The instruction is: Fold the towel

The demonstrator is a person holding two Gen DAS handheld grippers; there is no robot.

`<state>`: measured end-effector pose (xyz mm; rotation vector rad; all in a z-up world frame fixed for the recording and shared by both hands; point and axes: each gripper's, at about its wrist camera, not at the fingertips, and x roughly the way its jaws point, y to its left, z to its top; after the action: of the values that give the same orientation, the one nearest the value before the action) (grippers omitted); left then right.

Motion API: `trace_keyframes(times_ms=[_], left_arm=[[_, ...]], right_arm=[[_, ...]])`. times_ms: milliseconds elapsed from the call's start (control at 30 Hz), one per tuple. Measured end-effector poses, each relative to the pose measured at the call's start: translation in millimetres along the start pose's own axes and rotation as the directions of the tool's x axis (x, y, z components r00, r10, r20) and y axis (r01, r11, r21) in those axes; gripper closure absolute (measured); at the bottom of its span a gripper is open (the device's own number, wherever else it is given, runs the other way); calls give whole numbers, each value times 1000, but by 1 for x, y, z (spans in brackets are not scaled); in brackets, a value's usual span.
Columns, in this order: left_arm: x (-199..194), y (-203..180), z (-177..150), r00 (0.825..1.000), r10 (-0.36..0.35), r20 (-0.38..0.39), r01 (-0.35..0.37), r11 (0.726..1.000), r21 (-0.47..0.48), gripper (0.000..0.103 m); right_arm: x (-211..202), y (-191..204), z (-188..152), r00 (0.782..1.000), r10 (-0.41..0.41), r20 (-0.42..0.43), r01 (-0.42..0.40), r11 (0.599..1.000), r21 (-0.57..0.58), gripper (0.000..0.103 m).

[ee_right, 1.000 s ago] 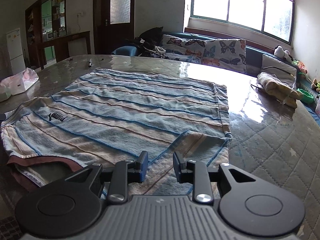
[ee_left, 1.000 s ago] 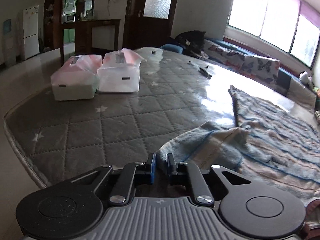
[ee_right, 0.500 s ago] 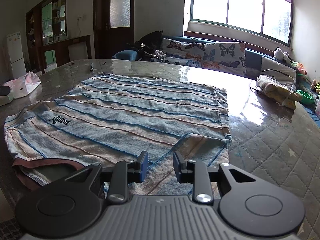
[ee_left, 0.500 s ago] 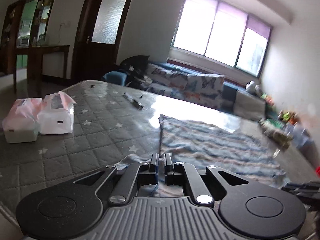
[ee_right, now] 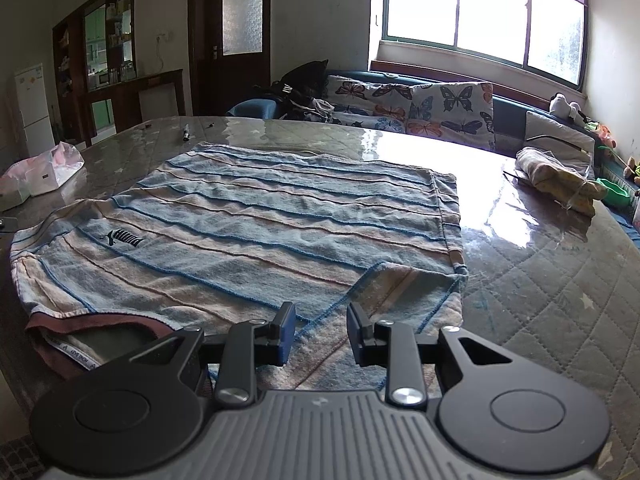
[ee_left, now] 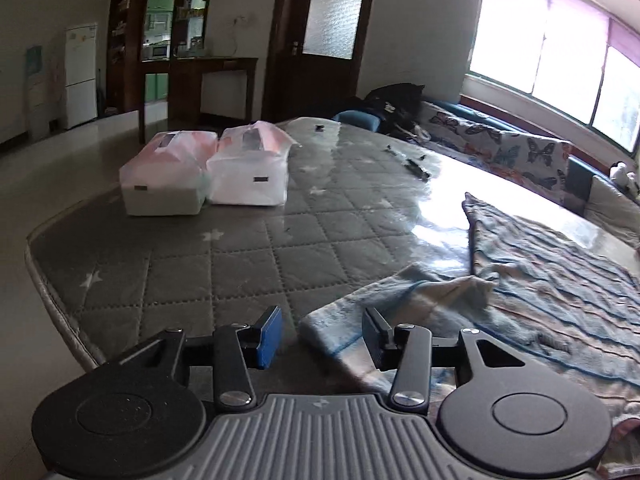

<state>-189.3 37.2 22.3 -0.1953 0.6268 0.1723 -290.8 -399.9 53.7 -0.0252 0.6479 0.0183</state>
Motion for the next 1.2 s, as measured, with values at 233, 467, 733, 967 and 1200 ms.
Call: trace_keyframes(times_ms=[233, 467, 733, 967, 1200], left_arm=[[14, 3, -2, 999, -17, -34, 16, 999, -29, 68], [2, 3, 7, 992, -126, 13, 127, 989, -76, 96], [-44, -46, 18, 880, -467, 93, 466, 884, 32, 96], [-50, -100, 5, 771, -636, -31, 634, 761, 141, 95], [-44, -118, -6, 738, -661, -132, 673, 712, 200, 87]], right_arm=[[0, 1, 1, 1000, 1, 1, -1, 1000, -4, 72], [-2, 1, 0, 1000, 4, 4, -4, 1000, 1, 72], [-4, 1, 2, 1000, 7, 18, -7, 1000, 3, 72], [-4, 3, 1, 1000, 15, 18, -15, 1000, 2, 72], [-4, 8, 8, 999, 38, 32, -38, 999, -11, 72]])
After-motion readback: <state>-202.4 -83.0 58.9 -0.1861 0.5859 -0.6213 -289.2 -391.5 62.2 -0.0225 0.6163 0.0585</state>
